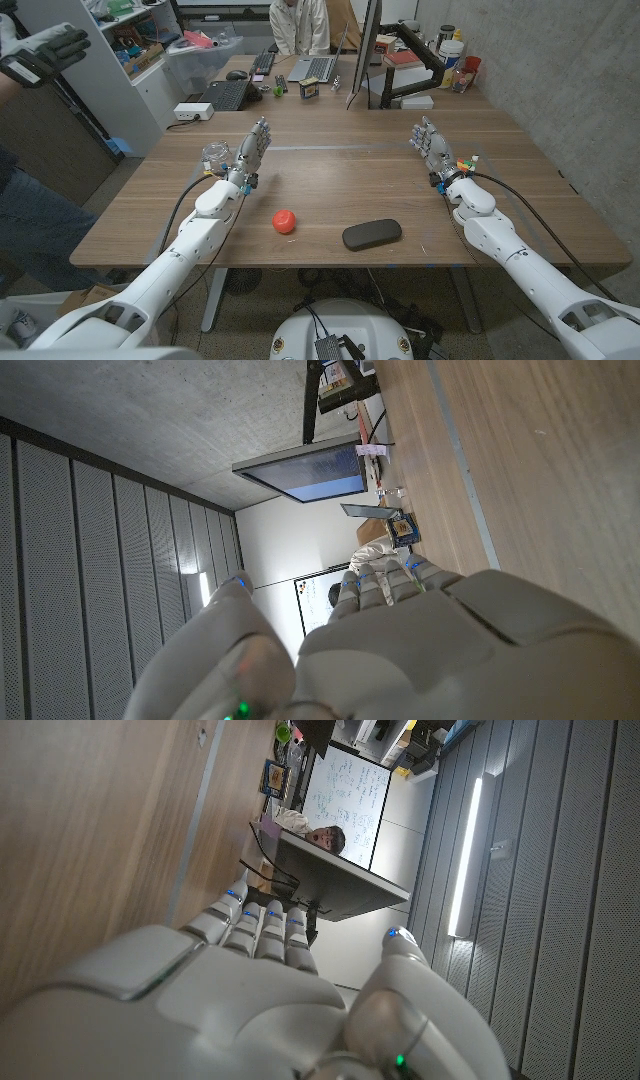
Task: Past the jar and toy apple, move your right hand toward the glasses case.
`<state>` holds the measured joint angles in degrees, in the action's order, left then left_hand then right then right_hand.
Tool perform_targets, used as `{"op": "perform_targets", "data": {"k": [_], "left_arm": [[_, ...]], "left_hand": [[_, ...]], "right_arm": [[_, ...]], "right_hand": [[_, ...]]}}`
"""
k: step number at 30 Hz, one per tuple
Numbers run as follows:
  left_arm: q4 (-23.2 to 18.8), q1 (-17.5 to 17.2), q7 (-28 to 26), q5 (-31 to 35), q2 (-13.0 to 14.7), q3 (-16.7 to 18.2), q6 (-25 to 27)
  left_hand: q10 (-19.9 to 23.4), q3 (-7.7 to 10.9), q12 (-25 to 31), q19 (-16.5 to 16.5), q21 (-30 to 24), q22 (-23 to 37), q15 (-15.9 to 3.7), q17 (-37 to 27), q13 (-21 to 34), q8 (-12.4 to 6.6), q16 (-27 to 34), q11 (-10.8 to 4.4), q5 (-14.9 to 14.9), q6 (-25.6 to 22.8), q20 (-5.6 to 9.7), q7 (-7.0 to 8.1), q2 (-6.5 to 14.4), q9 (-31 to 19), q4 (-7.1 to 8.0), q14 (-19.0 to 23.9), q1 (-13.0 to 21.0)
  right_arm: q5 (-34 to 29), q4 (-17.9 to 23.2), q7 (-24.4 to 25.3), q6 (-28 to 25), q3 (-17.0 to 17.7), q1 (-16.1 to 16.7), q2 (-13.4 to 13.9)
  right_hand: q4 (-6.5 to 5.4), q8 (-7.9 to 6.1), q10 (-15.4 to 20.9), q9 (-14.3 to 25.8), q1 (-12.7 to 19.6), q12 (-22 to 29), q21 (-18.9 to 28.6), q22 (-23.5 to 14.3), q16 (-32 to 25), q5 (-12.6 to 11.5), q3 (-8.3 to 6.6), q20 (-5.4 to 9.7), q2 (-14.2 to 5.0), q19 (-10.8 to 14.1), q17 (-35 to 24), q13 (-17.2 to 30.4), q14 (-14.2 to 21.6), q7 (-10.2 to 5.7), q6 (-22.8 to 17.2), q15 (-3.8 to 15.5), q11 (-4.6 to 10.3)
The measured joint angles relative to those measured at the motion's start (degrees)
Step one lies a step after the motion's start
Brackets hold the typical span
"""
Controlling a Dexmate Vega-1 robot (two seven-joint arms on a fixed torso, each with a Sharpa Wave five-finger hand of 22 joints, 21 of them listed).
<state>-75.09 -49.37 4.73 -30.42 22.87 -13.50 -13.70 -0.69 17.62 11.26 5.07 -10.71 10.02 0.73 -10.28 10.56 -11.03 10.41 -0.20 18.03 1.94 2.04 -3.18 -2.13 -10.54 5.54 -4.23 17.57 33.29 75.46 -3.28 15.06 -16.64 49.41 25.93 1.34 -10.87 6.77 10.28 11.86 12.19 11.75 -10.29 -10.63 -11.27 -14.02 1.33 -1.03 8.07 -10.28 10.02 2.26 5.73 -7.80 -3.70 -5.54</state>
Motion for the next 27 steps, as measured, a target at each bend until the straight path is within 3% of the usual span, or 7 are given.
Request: {"op": "perform_targets", "data": {"k": [11, 12, 17, 18, 27], "left_arm": [[-0.99, -0.98, 7.08, 12.22, -11.95, 13.71, 4.24], [-1.05, -0.99, 9.04, 15.27, -13.06, 14.94, 5.07], [-1.24, -0.97, 10.96, 18.19, -16.84, 19.15, 5.85], [-1.27, -0.93, 12.74, 20.84, -17.55, 19.96, 6.49], [-1.65, -0.48, 16.51, 26.19, -22.06, 25.09, 7.66]], "left_hand": [[-0.10, 0.00, 0.00, 0.00, -0.11, 0.00, -0.01, 0.00, 0.00, 0.00, 0.01, 0.10, 0.00, 0.00, 0.00, 0.01, 0.26, -0.01, 0.00, 0.00, 0.35], [-0.10, 0.00, 0.00, 0.00, -0.11, -0.01, -0.01, 0.01, -0.01, 0.00, 0.01, 0.10, 0.00, 0.00, 0.00, 0.01, 0.25, -0.01, 0.00, 0.01, 0.35], [-0.10, 0.00, 0.00, -0.01, -0.11, 0.03, -0.01, 0.01, 0.21, 0.00, 0.01, 0.10, 0.00, 0.00, -0.01, 0.01, 0.26, 0.00, 0.00, 0.01, 0.35], [-0.10, 0.00, 0.00, -0.01, -0.11, 0.19, -0.01, 0.01, 0.26, 0.00, 0.01, 0.10, 0.00, 0.00, 0.00, 0.01, 0.26, 0.00, 0.00, 0.01, 0.35], [-0.09, -0.01, 0.00, -0.01, -0.11, 0.26, 0.17, 0.01, 0.26, 0.00, 0.01, 0.10, 0.00, 0.00, -0.01, 0.01, 0.49, 0.00, 0.00, -0.17, 0.57]], "right_arm": [[-9.17, 1.47, -4.85, -3.99, 8.02, 1.73, -6.54], [-9.68, 1.74, -5.16, -4.16, 9.99, 2.02, -8.31], [-13.12, 1.99, -7.24, -5.37, 11.95, 2.28, -10.13], [-13.68, 2.26, -7.59, -5.55, 13.75, 2.47, -11.84], [-17.94, 2.94, -10.33, -6.62, 17.55, 2.92, -15.58]], "right_hand": [[0.00, 0.00, 0.61, 0.00, 0.03, 0.00, 0.00, 0.01, 0.00, 0.00, 0.00, 0.02, 0.03, 0.40, 0.01, -0.01, 0.64, 0.00, 0.01, 0.01, 0.02], [0.00, 0.00, 0.61, -0.01, 0.03, 0.00, 0.00, 0.01, 0.00, 0.00, 0.00, 0.02, 0.03, 0.40, 0.00, -0.01, 0.64, 0.00, 0.01, 0.01, 0.02], [0.00, 0.00, 0.61, -0.01, 0.03, 0.00, 0.00, 0.01, 0.00, 0.00, 0.00, 0.02, 0.03, 0.40, 0.01, 0.26, 0.64, 0.00, 0.01, 0.01, 0.02], [0.00, 0.00, 0.61, -0.01, 0.03, 0.00, 0.00, 0.01, 0.00, 0.00, 0.00, 0.02, 0.03, 0.40, 0.01, 0.27, 0.64, 0.00, 0.01, 0.01, 0.02], [0.00, 0.00, 0.61, -0.01, 0.03, 0.00, 0.00, 0.01, 0.00, 0.00, 0.00, 0.01, 0.03, 0.39, 0.01, 0.26, 0.63, -0.23, -0.22, 0.01, 0.02]]}}
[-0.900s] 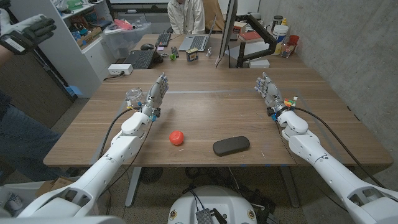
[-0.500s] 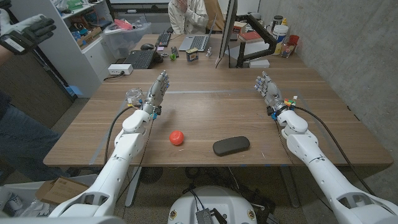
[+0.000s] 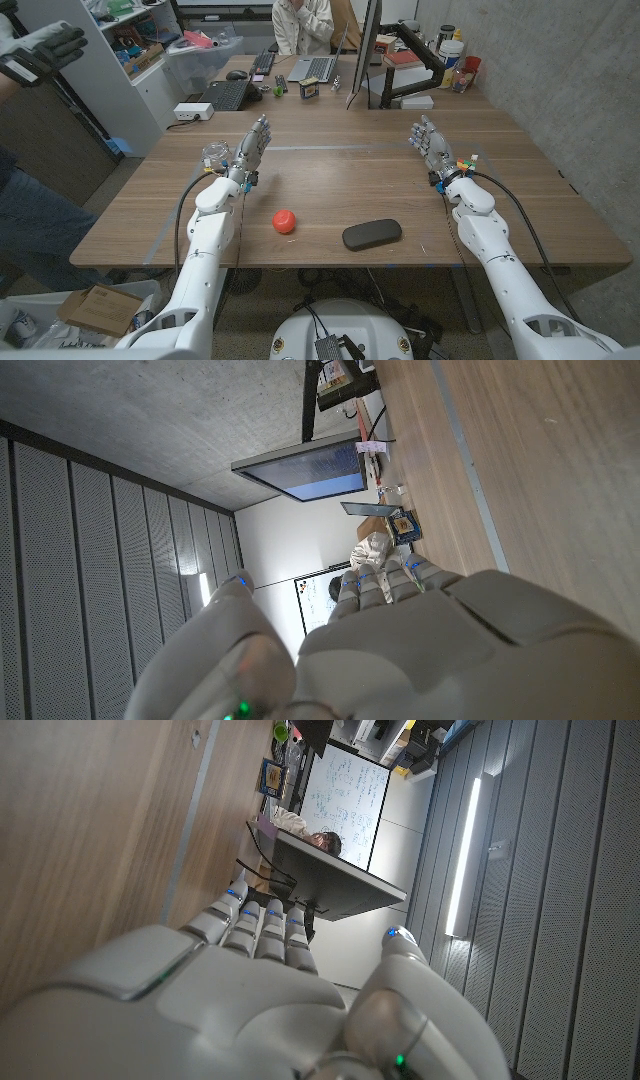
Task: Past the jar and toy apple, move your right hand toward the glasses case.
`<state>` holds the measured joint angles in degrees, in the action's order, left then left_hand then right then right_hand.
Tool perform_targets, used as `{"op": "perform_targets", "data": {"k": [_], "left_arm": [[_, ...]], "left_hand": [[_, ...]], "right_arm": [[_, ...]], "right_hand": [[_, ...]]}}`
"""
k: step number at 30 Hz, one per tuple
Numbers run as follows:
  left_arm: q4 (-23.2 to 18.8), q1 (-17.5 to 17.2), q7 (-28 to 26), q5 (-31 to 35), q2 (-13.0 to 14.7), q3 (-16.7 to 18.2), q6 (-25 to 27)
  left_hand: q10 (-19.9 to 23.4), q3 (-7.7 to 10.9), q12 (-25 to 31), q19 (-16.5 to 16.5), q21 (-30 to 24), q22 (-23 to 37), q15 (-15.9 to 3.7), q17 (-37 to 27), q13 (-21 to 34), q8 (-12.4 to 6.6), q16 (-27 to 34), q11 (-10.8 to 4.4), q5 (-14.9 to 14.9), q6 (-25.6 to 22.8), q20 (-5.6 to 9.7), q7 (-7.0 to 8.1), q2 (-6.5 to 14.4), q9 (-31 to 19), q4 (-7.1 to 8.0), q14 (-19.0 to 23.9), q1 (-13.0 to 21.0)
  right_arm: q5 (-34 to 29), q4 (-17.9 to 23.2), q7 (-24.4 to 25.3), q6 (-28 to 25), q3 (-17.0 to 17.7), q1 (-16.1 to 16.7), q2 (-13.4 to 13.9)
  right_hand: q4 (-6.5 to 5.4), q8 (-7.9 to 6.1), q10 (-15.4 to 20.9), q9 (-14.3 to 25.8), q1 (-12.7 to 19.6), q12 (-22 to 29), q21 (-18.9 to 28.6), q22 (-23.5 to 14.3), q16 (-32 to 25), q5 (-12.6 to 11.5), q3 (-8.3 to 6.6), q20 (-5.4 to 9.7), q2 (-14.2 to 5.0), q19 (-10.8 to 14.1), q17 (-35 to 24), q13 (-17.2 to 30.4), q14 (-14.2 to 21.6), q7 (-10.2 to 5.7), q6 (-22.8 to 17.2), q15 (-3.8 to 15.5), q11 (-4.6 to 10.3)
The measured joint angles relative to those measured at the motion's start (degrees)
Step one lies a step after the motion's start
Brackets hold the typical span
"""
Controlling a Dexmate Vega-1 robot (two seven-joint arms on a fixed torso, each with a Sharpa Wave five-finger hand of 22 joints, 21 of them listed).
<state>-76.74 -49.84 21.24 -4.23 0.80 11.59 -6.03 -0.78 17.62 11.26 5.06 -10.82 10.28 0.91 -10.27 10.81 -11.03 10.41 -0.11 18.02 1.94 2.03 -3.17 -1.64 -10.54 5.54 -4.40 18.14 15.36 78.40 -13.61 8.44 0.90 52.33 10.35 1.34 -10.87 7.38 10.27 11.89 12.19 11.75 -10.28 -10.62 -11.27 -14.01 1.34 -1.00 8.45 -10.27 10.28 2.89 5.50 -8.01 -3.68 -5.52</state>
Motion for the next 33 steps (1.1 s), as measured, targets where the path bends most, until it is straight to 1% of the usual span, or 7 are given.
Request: {"op": "perform_targets", "data": {"k": [7, 13, 17, 18, 21, 23, 33], "left_arm": [[-0.39, 0.17, 1.65, 2.22, -2.03, 2.29, 0.45], [-0.83, 0.22, 2.52, 4.09, -3.20, 3.50, 0.88], [-1.08, 0.23, 3.38, 4.63, -3.63, 3.86, 1.06], [-1.21, 0.23, 3.53, 4.83, -3.81, 4.00, 1.16], [-1.52, 0.24, 3.79, 5.23, -4.09, 4.21, 1.27], [-1.69, 0.24, 3.92, 5.42, -4.19, 4.26, 1.33], [-2.62, 0.12, 4.36, 6.41, -4.81, 4.41, 2.01]], "left_hand": [[0.00, 0.00, 0.00, 0.32, 0.00, 0.00, 0.00, 0.01, 0.00, 0.00, 0.00, 0.00, -0.23, 0.00, -0.32, 0.00, 0.00, 0.00, 0.00, 0.00, 0.00], [0.00, 0.00, 0.00, 0.63, 0.00, 0.00, 0.00, 0.01, 0.00, 0.00, 0.00, 0.00, -0.23, 0.00, 0.00, 0.00, 0.00, 0.00, 0.00, 0.00, 0.00], [0.00, 0.00, 0.00, 0.63, 0.00, -0.01, 0.00, 0.01, 0.00, 0.00, 0.00, 0.00, -0.23, -0.02, 0.00, 0.02, 0.00, 0.01, 0.00, 0.00, 0.00], [0.00, 0.00, 0.00, 0.63, 0.00, -0.01, 0.00, 0.01, -0.01, 0.00, 0.00, 0.00, -0.23, -0.13, 0.00, 0.13, 0.06, 0.00, 0.00, 0.00, 0.06], [-0.30, 0.00, 0.00, 0.63, 0.00, -0.01, 0.00, 0.01, -0.01, 0.00, 0.00, -0.31, -0.23, -0.21, 0.00, 0.22, 0.30, 0.01, 0.00, 0.00, 0.30], [-0.30, 0.00, 0.00, 0.63, 0.00, -0.01, 0.00, 0.01, -0.01, 0.00, 0.00, -0.31, -0.45, -0.21, 0.00, 0.22, 0.30, 0.01, 0.00, 0.00, 0.30], [-0.30, 0.16, 0.00, 0.83, 0.00, -0.01, -0.11, 0.01, -0.01, 0.00, -0.01, -0.30, -0.45, -0.21, -0.20, 0.21, 0.53, 0.01, -0.17, -0.11, 0.52]], "right_arm": [[-2.32, 0.39, -1.53, -0.03, 1.61, 0.23, -1.68], [-3.60, 0.61, -2.39, -0.01, 2.51, 0.37, -2.60], [-4.21, 0.72, -2.93, 0.35, 3.01, 0.43, -3.08], [-4.47, 0.78, -3.18, 0.69, 3.67, 0.59, -3.74], [-4.77, 0.78, -3.44, 1.32, 4.06, 0.70, -4.18], [-4.91, 0.77, -3.62, 1.65, 4.25, 0.77, -4.38], [-5.30, 0.48, -4.66, 3.71, 5.13, 1.38, -5.20]], "right_hand": [[0.00, 0.00, 0.31, 0.00, 0.00, 0.00, 0.00, 0.00, 0.00, 0.00, 0.00, 0.00, 0.00, 0.00, 0.00, 0.00, 0.00, -0.08, -0.09, 0.00, 0.30], [0.00, 0.00, 0.31, 0.00, 0.00, 0.00, 0.00, 0.00, 0.00, 0.00, 0.00, 0.00, 0.00, 0.00, 0.01, -0.01, 0.00, -0.08, -0.08, 0.00, 0.30], [0.00, 0.00, 0.30, 0.28, 0.26, 0.00, 0.00, 0.01, 0.00, 0.00, 0.00, 0.00, -0.26, 0.00, 0.01, -0.01, -0.01, -0.82, 0.05, 0.00, 0.30], [0.00, 0.00, 0.30, 0.28, 0.30, 0.00, 0.00, 0.00, 0.00, 0.00, 0.00, 0.00, -0.30, 0.00, 0.01, -0.01, -0.01, -0.92, 0.14, 0.00, 0.30], [0.00, 0.00, 0.30, 0.28, 0.30, 0.00, 0.00, 0.01, 0.00, 0.00, 0.00, 0.00, -0.30, -0.01, 0.01, -0.01, -0.01, -1.06, 0.00, 0.00, 0.30], [0.24, 0.00, 0.30, 0.28, 0.30, 0.00, 0.00, 0.01, 0.00, 0.00, -0.24, 0.00, -0.30, -0.01, 0.01, -0.01, -0.01, -1.43, 0.02, 0.00, 0.30], [0.24, 0.00, 0.30, 0.27, 0.68, 0.00, 0.00, 0.01, 0.00, 0.00, -0.24, -0.01, -0.68, -0.01, 0.01, -0.02, -0.01, -1.94, -0.08, 0.00, 0.30]]}}
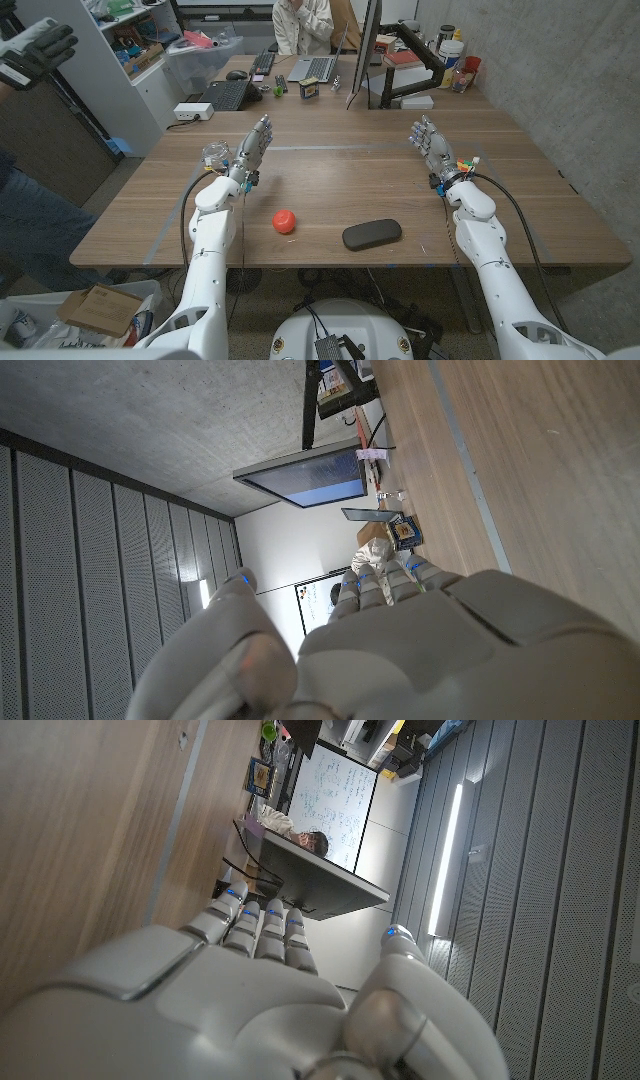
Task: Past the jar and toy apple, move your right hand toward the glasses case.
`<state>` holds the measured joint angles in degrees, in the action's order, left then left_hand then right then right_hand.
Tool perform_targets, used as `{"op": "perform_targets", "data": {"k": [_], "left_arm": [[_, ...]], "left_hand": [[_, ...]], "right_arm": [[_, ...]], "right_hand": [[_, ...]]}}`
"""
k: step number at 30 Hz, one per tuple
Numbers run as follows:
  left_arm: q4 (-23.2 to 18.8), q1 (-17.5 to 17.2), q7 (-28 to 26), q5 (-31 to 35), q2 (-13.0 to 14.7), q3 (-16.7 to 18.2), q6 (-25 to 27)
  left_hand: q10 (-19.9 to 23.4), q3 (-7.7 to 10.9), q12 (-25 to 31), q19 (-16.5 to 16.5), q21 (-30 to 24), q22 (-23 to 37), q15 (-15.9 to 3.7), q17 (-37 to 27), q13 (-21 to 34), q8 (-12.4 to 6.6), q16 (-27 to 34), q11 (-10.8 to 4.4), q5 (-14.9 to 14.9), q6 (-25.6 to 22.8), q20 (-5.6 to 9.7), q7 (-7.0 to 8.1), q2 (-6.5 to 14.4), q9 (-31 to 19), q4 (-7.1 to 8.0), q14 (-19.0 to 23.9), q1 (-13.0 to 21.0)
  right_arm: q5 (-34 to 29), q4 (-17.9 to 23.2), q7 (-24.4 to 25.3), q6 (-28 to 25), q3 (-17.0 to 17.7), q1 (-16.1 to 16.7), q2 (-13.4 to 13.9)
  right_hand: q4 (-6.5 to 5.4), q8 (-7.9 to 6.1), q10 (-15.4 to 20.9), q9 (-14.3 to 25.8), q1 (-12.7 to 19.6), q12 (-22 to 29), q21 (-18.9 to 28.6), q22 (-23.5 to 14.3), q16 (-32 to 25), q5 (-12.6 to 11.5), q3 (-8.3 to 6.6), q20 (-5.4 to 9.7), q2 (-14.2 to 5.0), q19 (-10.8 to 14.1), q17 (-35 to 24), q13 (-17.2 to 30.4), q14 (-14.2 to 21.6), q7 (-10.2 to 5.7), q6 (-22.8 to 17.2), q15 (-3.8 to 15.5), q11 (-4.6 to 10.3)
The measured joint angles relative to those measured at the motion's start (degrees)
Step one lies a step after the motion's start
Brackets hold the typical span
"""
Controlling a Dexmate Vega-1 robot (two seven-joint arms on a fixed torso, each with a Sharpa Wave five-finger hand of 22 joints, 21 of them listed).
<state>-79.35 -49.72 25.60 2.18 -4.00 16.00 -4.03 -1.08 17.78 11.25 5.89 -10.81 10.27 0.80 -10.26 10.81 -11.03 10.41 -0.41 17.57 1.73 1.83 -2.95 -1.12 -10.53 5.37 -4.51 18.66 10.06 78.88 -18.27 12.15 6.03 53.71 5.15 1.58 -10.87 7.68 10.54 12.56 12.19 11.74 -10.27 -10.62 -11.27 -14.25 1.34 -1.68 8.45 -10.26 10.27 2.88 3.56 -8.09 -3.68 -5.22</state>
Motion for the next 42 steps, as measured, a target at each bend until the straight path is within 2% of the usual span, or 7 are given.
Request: {"op": "perform_targets", "data": {"k": [9, 20, 42], "left_arm": [[-0.93, -0.40, 0.08, 0.50, -0.28, -0.06, 0.55], [-2.11, -0.83, 0.15, 0.67, -0.43, -0.34, 1.01], [-2.73, -1.06, 0.75, 0.52, -0.13, -0.46, 1.49]], "left_hand": [[0.00, 0.00, 0.00, 0.41, 0.00, 0.00, 0.00, 0.00, 0.00, 0.00, -0.01, 0.00, -0.23, 0.00, 0.22, 0.00, 0.23, 0.00, 0.00, 0.00, 0.23], [0.00, 0.00, 0.00, 0.40, 0.00, -0.01, 0.30, 0.01, 0.00, 0.00, -0.01, 0.00, -0.44, 0.00, 0.21, 0.00, 0.23, 0.00, 0.00, -0.29, 0.23], [0.01, -0.16, 0.00, 0.39, 0.00, -0.01, 0.10, 0.01, -0.01, 0.00, -0.02, 0.00, -0.44, 0.00, 0.21, 0.00, 0.53, 0.01, -0.16, -0.48, 0.53]], "right_arm": [[0.14, -0.28, -1.23, 1.88, 0.48, 0.43, -0.40], [0.67, -0.12, -2.78, 4.09, 0.61, 0.97, -0.62], [0.08, 0.23, -3.96, 8.28, -0.41, 1.90, -0.80]], "right_hand": [[0.25, 0.00, 0.31, 0.00, 0.00, 0.00, 0.00, 0.00, 0.00, 0.00, -0.22, -0.32, 0.00, 0.32, 0.00, 0.00, 0.32, 0.01, 0.00, 0.31, 0.31], [0.48, 0.00, 0.51, -0.01, 0.00, 0.00, 0.00, 0.00, 0.00, 0.00, 0.01, -0.62, 0.00, 0.62, 0.00, -0.01, 0.95, 0.01, 0.00, -0.31, 0.51], [0.71, 0.00, 1.34, -0.01, 0.32, 0.38, 0.00, 0.01, -0.45, 0.00, 0.25, -0.84, 0.33, 0.83, 0.01, -0.01, 1.97, 0.01, 0.00, 0.52, 0.71]]}}
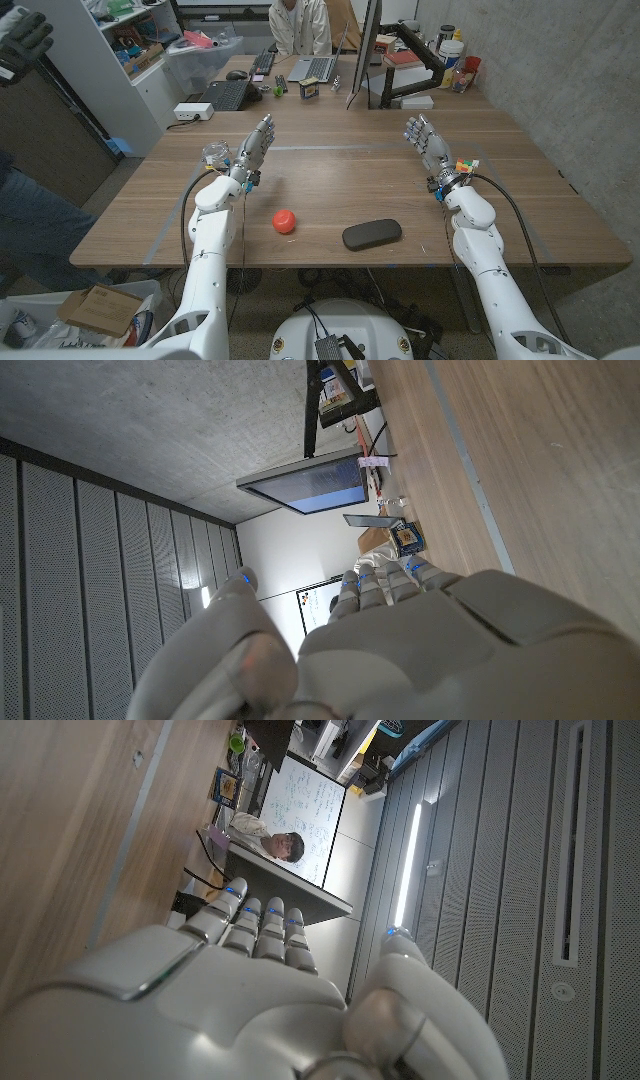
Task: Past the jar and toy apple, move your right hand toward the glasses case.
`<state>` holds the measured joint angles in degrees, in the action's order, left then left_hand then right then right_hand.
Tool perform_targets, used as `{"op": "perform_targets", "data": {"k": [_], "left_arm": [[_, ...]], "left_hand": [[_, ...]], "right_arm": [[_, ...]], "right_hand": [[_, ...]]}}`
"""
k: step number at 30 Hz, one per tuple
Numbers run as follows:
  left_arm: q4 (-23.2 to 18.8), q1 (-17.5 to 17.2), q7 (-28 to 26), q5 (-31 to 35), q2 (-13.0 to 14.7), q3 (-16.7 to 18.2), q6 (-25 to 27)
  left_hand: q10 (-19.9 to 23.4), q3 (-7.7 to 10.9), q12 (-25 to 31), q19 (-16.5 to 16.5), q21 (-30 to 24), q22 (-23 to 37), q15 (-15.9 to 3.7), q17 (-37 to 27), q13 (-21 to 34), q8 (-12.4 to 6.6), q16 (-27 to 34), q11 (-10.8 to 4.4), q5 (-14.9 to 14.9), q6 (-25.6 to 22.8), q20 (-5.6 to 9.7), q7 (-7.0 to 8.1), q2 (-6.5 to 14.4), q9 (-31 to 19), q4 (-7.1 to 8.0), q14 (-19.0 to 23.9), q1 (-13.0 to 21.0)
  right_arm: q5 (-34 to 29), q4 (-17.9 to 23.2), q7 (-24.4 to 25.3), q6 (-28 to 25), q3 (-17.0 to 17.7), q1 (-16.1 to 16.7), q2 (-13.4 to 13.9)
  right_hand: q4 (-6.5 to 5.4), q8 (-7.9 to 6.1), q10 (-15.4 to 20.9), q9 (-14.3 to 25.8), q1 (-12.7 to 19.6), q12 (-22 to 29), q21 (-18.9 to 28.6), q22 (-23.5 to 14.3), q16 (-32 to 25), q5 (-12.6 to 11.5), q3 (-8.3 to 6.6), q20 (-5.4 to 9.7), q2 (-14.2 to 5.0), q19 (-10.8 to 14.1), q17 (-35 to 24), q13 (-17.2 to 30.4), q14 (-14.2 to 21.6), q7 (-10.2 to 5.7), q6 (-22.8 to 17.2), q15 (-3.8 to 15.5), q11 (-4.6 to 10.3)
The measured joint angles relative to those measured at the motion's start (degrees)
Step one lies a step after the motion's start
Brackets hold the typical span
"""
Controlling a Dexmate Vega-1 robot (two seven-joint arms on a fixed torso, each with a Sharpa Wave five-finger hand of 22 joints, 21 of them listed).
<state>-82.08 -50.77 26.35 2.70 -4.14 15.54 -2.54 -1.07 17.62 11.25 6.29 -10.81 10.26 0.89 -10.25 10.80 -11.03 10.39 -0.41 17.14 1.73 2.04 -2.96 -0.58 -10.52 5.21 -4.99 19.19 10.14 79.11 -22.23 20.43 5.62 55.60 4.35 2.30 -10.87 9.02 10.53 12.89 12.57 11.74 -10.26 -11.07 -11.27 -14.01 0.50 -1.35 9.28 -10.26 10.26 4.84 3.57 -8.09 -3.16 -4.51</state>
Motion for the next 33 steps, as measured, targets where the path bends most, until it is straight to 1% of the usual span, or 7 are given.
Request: {"op": "perform_targets", "data": {"k": [10, 12, 18, 21, 24, 30, 33], "left_arm": [[0.31, 0.31, 0.55, -0.31, 0.15, 0.04, 0.01], [0.37, 0.34, 0.64, -0.35, 0.17, 0.07, 0.02], [0.46, 0.42, 0.86, -0.46, 0.20, 0.12, 0.01], [0.46, 0.43, 0.93, -0.46, 0.23, 0.12, 0.02], [0.46, 0.44, 1.01, -0.46, 0.27, 0.08, 0.06], [0.26, 0.44, 1.10, -0.44, 0.37, -0.03, 0.36], [0.02, 0.42, 1.12, -0.35, 0.41, -0.12, 0.49]], "left_hand": [[0.00, 0.00, 0.00, 0.21, 0.00, 0.00, 0.00, 0.00, 0.00, 0.00, 0.00, 0.00, -0.41, -0.01, -0.21, 0.01, 0.00, 0.00, 0.00, 0.00, 0.00], [0.00, 0.00, 0.00, 0.21, 0.00, 0.00, 0.00, 0.00, 0.00, 0.00, 0.00, 0.00, -0.41, -0.32, -0.21, 0.32, 0.00, 0.00, 0.00, 0.00, 0.00], [0.00, 0.00, 0.00, 0.42, 0.00, 0.00, 0.00, 0.00, 0.00, 0.00, 0.00, 0.00, -0.40, -0.31, -0.42, 0.31, 0.00, 0.00, 0.00, 0.00, 0.00], [-0.26, 0.00, 0.00, 0.63, 0.00, 0.00, -0.11, 0.00, 0.00, 0.00, 0.00, -0.26, -0.66, -0.31, -0.21, 0.31, 0.00, 0.00, 0.00, -0.11, 0.00], [-0.31, 0.00, 0.00, 0.73, 0.00, 0.00, -0.19, 0.00, 0.00, 0.00, 0.00, -0.31, -0.66, -0.31, -0.12, 0.31, 0.00, 0.00, 0.00, -0.19, 0.00], [-0.62, 0.00, 0.00, 0.72, 0.00, 0.00, -0.19, 0.00, 0.00, -0.22, 0.00, 0.00, -0.66, -0.30, -0.12, 0.31, 0.00, 0.00, 0.00, -0.19, 0.00], [-0.62, 0.00, 0.00, 1.03, 0.00, 0.00, -0.19, 0.00, 0.00, -0.22, 0.00, 0.00, -0.66, -0.31, -0.42, 0.31, 0.00, 0.00, 0.00, -0.19, 0.00]], "right_arm": [[-0.68, 0.32, 0.15, 2.15, -0.63, 0.72, -0.15], [-0.78, 0.48, 0.23, 2.44, -0.76, 0.90, -0.15], [-1.11, 1.06, 0.34, 3.58, -1.25, 1.45, -0.15], [-1.28, 1.20, 0.35, 4.04, -1.42, 1.62, -0.13], [-1.45, 1.40, 0.42, 4.56, -1.61, 1.83, -0.11], [-1.64, 1.60, 0.47, 5.36, -1.83, 2.08, -0.05], [-1.64, 1.77, 0.48, 6.01, -2.01, 2.43, 0.03]], "right_hand": [[0.09, 0.00, 0.54, 0.00, 0.04, 0.00, 0.00, 0.00, 0.00, 0.00, 0.09, -0.19, 0.04, 0.19, 0.00, 0.00, 0.50, -0.40, -0.40, 0.51, 0.55], [0.24, 0.00, 0.72, 0.00, 0.04, 0.00, 0.00, 0.00, 0.00, 0.00, 0.24, -0.19, 0.04, 0.19, 0.00, 0.00, 0.50, -0.40, -0.40, 0.51, 0.72], [0.24, -0.98, 0.83, 0.00, 0.04, 0.00, 0.00, 0.00, 0.00, 0.00, 0.24, -0.19, 0.04, 0.19, 0.00, -0.01, 0.99, -1.13, -2.38, 0.63, 0.60], [0.40, -1.10, 1.02, 0.08, 0.04, -0.01, 0.00, 0.00, 0.00, -0.37, 0.07, -0.19, 0.04, 0.19, 0.00, -0.01, 1.12, -1.87, -3.08, 0.51, 0.41], [0.47, -1.10, 1.33, 0.28, 0.04, -0.01, 0.00, 0.00, 0.00, -0.40, 0.00, -0.19, 0.04, 0.19, 0.00, -0.01, 1.11, -2.80, -2.72, 0.51, 0.72], [0.64, -1.10, 1.33, 0.28, 0.04, -0.01, 0.00, 0.00, 0.00, -0.40, 0.17, -0.51, 0.04, 0.51, 0.00, -0.01, 1.33, -3.18, -2.34, 0.29, 0.71], [0.65, -1.10, 2.06, 0.28, 0.04, -0.01, 0.00, 0.00, 0.00, -0.39, 0.18, -0.93, 0.04, 0.89, 0.00, 0.28, 2.29, -3.18, -2.34, 0.01, 1.49]]}}
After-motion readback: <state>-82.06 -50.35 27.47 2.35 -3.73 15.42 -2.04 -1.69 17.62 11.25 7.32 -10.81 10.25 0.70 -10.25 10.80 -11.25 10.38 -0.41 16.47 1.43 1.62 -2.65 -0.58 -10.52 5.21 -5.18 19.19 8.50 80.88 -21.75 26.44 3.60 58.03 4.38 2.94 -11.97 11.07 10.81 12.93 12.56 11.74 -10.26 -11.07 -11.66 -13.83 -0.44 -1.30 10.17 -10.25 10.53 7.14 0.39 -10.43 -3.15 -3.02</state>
